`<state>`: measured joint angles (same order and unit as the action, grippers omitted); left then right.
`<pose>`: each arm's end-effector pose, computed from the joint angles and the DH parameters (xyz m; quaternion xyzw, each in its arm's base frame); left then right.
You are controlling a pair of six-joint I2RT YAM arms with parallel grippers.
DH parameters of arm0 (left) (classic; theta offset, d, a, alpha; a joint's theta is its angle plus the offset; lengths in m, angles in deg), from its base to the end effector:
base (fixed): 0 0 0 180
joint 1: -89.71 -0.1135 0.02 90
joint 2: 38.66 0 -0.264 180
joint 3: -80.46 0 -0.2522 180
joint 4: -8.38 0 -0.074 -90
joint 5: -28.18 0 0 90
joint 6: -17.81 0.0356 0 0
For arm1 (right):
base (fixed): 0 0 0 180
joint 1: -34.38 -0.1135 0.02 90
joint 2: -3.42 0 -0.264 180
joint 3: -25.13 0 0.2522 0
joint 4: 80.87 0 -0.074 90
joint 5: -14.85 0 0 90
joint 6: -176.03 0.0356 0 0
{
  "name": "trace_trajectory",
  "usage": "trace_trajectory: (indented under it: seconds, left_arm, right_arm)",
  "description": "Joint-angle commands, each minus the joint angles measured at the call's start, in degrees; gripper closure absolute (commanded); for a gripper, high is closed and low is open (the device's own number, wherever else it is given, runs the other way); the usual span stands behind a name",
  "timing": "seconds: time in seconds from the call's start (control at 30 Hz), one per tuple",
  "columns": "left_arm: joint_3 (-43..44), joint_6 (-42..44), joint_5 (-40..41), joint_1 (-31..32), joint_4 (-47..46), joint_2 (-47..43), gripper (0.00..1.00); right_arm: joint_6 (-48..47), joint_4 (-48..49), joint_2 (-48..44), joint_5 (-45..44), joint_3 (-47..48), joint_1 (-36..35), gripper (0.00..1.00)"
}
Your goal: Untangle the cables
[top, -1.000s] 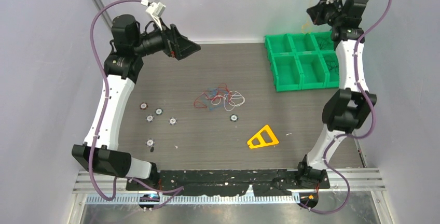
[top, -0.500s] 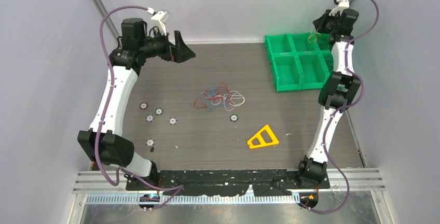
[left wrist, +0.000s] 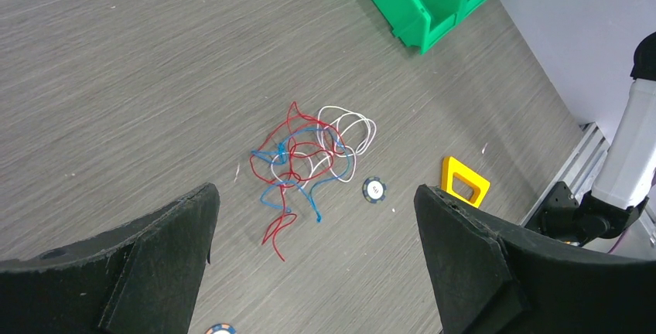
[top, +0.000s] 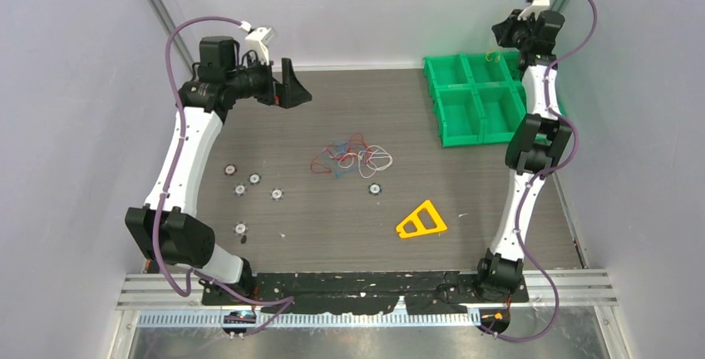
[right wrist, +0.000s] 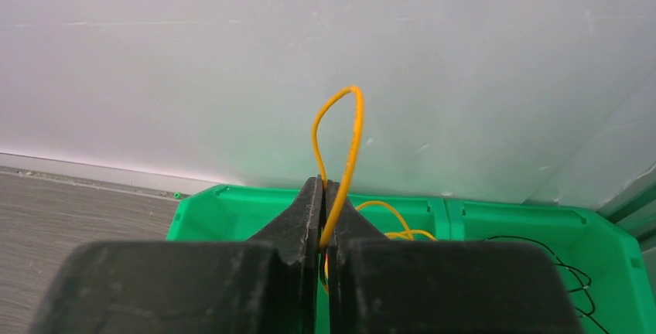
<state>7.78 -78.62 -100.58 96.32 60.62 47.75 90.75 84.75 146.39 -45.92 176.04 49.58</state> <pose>0.3212 -0.0597 0.4141 0.1639 0.8221 -0.3399 0.4263 0.5690 -0.1366 0.2955 -0.0408 0.7398 0.1285 0.6592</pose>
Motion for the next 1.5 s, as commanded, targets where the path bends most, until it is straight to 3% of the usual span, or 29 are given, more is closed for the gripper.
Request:
trace_trajectory:
  seconds: [0.0, 0.03, 0.1, 0.17, 0.27, 0.47, 0.63, 0.8, 0.87, 1.1, 1.3, 1.37, 1.47]
  left_arm:
    - [-0.25, 1.17, 0.10, -0.19, -0.25, -1.09, 0.01]
    - [-0.30, 1.28, 0.16, -0.20, 0.02, -1.07, 0.00]
    - [0.15, 2.95, 0.06, -0.20, 1.58, -1.11, 0.00]
    - [-0.28, 4.77, 0.93, -0.14, 2.94, -1.82, 0.01]
    - [-1.52, 6.16, 2.91, -0.18, 4.44, -2.62, 0.01]
    - [-5.28, 10.31, 1.19, -0.14, 5.96, -2.64, 0.01]
    - [-10.98, 15.10, -0.87, -0.08, 6.02, -1.49, 0.01]
    - [-10.85, 18.20, -1.56, 0.22, 8.88, 5.83, 0.33]
    - [-10.82, 18.94, -1.73, 0.49, 8.59, 8.64, 0.40]
    - [-10.49, 20.95, -3.05, 2.67, 8.04, 16.55, 0.36]
    - [-13.12, 19.03, -2.82, 5.55, 5.19, 21.07, 0.30]
    - [-14.12, 18.94, -2.19, 6.18, 4.57, 22.66, 0.33]
    - [-14.24, 18.57, -0.46, 6.24, 4.22, 23.09, 0.49]
  right_arm:
    - [-1.16, 1.34, -4.45, 0.03, -0.54, -0.61, 0.84]
    - [-1.40, -0.12, -4.48, 0.16, -0.58, -0.61, 0.63]
    - [-2.08, -5.64, -6.00, -0.10, -0.36, -0.39, 0.35]
    - [-1.76, -7.51, -9.99, -0.16, -2.01, 0.53, 0.19]
    - [-0.57, -7.99, -18.12, 1.49, -5.81, 2.31, 0.07]
    - [-2.64, -18.89, -28.03, 8.39, -8.49, 2.37, 0.05]
    - [-11.58, -37.31, -34.90, 10.53, -15.07, -1.00, 0.07]
    - [-19.69, -43.38, -43.79, 9.73, -29.32, -8.62, 0.09]
    - [-22.35, -45.20, -45.12, 8.94, -33.13, -12.93, 0.10]
    - [-21.43, -40.29, -42.41, 6.47, -44.50, -30.82, 0.13]
    - [-18.79, -36.52, -34.15, 3.24, -42.92, -39.96, 0.23]
    - [-17.86, -35.01, -31.64, 2.32, -41.88, -41.24, 0.25]
    - [-16.64, -32.97, -27.72, 0.87, -40.50, -43.19, 0.28]
